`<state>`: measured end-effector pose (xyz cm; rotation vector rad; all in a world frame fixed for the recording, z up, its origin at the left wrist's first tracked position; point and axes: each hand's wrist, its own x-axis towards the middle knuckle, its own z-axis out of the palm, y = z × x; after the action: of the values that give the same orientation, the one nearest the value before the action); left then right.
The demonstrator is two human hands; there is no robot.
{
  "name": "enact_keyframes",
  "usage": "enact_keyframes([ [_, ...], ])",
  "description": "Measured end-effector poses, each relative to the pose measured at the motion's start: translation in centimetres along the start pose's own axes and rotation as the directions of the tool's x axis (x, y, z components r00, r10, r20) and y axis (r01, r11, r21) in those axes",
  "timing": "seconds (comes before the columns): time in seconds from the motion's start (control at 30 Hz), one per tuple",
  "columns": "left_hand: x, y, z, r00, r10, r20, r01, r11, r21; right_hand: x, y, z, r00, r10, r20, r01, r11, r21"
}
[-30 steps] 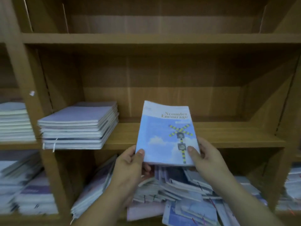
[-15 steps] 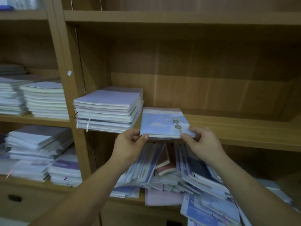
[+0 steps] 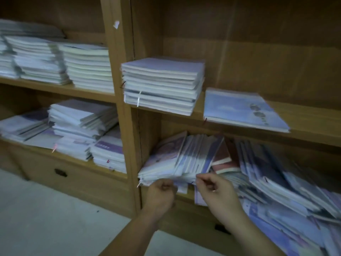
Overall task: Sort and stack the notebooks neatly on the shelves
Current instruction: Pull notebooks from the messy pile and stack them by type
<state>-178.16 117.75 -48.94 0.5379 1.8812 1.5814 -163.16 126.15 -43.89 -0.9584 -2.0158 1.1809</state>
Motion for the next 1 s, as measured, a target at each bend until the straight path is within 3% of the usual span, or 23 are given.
enact_keyframes([
  [0.07, 3.0, -1.0, -1.1, 0.990, 0.024, -0.136, -0.032, 0.998, -0.053, 1.7, 1.0, 1.7, 0.997, 0.012, -0.073, -0.012, 1.000, 0.009],
  [0.17, 8.5, -2.4, -2.7, 0.955, -0.047, -0.292, 0.012, 0.993, -0.119, 4.0, 2.5, 3.6, 0.995, -0.010, -0.102, 0.009, 1.000, -0.015],
  [0.33, 12.8, -6.2, -3.4, 0.919, -0.131, -0.371, 0.066, 0.981, -0.183, 5.7, 4.7, 4.6, 0.984, -0.157, -0.079, 0.127, 0.946, -0.298],
  [0.4, 12.2, -5.5, -3.7, 0.909, -0.213, -0.357, 0.120, 0.956, -0.266, 5.9, 4.9, 4.6, 0.981, -0.181, -0.073, 0.151, 0.941, -0.303],
  [0.5, 12.0, -4.6, -3.6, 0.899, -0.382, -0.215, 0.239, 0.839, -0.489, 5.8, 4.7, 4.4, 0.987, -0.148, -0.068, 0.133, 0.973, -0.190],
  [0.57, 12.5, -5.0, -3.2, 0.894, -0.400, -0.203, 0.254, 0.824, -0.506, 5.9, 4.6, 4.3, 0.985, -0.147, -0.087, 0.133, 0.979, -0.153],
  [0.73, 12.2, -4.9, -3.1, 0.887, -0.377, -0.266, 0.237, 0.867, -0.438, 6.1, 4.4, 4.2, 0.989, -0.129, -0.077, 0.115, 0.980, -0.165],
  [0.8, 12.0, -4.6, -3.0, 0.892, -0.391, -0.225, 0.263, 0.856, -0.446, 6.0, 4.3, 4.3, 0.985, -0.160, -0.065, 0.133, 0.945, -0.300],
  [0.83, 11.6, -4.3, -2.7, 0.896, -0.377, -0.236, 0.253, 0.869, -0.425, 5.9, 4.0, 4.4, 0.966, -0.243, -0.085, 0.183, 0.880, -0.439],
  [0.9, 11.1, -4.5, -1.9, 0.926, -0.238, -0.292, 0.186, 0.963, -0.195, 6.2, 3.2, 5.2, 0.896, -0.441, -0.056, 0.289, 0.673, -0.681],
  [0.93, 10.7, -4.6, -1.7, 0.942, -0.155, -0.298, 0.149, 0.988, -0.040, 6.5, 2.9, 5.9, 0.881, -0.473, 0.007, 0.330, 0.604, -0.726],
  [1.0, 9.7, -4.3, -2.1, 0.962, -0.028, -0.271, 0.080, 0.980, 0.181, 7.3, 3.2, 7.3, 0.907, -0.380, 0.180, 0.382, 0.566, -0.731],
])
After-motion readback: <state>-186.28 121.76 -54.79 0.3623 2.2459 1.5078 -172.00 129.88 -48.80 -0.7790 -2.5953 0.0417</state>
